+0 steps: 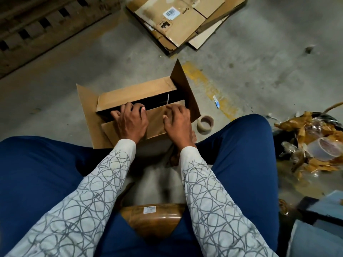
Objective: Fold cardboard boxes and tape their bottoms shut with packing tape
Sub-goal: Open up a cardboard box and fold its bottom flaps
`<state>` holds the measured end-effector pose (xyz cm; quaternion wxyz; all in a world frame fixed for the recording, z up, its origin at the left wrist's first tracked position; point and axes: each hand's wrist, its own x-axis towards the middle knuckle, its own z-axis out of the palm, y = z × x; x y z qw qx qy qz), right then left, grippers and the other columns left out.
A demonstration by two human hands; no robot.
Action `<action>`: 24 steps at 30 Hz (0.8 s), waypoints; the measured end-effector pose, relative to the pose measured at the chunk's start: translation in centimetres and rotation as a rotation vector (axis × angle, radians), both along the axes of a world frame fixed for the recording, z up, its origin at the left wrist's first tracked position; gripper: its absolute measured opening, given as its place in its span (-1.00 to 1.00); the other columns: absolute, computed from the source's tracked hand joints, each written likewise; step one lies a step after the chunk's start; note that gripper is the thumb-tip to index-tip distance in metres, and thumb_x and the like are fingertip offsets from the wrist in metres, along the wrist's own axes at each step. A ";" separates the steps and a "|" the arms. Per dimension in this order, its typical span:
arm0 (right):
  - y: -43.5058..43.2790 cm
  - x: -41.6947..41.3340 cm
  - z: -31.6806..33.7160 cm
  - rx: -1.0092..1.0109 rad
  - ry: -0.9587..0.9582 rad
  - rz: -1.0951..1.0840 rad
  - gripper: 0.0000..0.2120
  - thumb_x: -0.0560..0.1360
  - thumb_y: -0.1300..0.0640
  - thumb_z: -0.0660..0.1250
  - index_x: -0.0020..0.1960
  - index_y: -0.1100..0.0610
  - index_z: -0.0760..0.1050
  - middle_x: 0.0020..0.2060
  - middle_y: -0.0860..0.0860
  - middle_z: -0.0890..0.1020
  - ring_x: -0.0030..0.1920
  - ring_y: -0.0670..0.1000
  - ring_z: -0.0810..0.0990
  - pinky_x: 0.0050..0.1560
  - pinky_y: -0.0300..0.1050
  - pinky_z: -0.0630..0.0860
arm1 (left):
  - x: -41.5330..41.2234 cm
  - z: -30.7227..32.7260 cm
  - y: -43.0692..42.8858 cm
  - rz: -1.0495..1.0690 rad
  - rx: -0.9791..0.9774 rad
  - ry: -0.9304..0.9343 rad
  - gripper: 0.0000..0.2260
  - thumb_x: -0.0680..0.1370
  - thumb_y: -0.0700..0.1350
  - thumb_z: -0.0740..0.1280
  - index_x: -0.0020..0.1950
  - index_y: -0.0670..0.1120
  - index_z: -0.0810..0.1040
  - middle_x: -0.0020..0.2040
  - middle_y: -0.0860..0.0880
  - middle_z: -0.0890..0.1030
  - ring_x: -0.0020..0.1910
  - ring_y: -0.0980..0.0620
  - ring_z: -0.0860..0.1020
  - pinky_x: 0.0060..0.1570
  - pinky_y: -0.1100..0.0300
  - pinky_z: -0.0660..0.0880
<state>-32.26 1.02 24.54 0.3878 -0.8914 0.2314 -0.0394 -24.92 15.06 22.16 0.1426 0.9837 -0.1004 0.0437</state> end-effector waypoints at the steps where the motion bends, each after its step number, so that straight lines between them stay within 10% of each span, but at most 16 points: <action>1: 0.2 0.1 0.0 -0.052 -0.032 -0.008 -0.63 0.53 0.08 0.37 0.33 0.07 0.53 0.30 0.08 0.50 0.37 0.10 0.37 0.30 0.10 0.42 | -0.1 0.4 -0.1 0.005 -0.009 -0.011 -0.77 0.61 0.00 0.21 0.04 -0.05 0.64 -0.02 -0.13 0.65 -0.01 -0.17 0.55 0.05 -0.04 0.25; 10: 0.8 -1.5 1.6 -0.249 0.090 0.029 -0.76 0.57 -0.06 0.26 0.11 -0.01 0.63 -0.06 0.07 0.71 0.05 0.17 0.61 0.27 0.08 0.40 | 2.5 2.3 -0.7 -0.219 -0.118 0.586 -0.68 0.58 -0.02 0.37 0.35 0.08 0.56 0.18 -0.04 0.68 0.18 -0.10 0.62 0.24 0.04 0.51; 19: 0.5 -2.6 2.0 0.042 0.168 -0.573 -0.55 0.48 0.16 0.45 0.23 0.15 0.27 0.26 0.13 0.33 0.01 0.10 0.51 0.07 0.06 0.57 | 8.7 3.7 -0.6 -0.256 -0.034 0.414 -0.31 0.57 -0.11 0.40 0.63 0.04 0.14 0.66 0.01 -0.06 0.58 -0.21 0.09 0.48 -0.26 0.14; 24: -0.3 -2.4 0.1 0.018 0.208 -0.295 -0.32 0.46 0.02 0.49 0.48 -0.10 0.24 0.35 0.04 0.37 0.27 0.10 0.45 0.24 0.21 0.51 | 10.0 3.5 0.2 -0.247 -0.002 0.489 -0.30 0.56 -0.10 0.42 0.62 -0.01 0.16 0.66 0.09 -0.10 0.59 -0.19 0.08 0.50 -0.25 0.14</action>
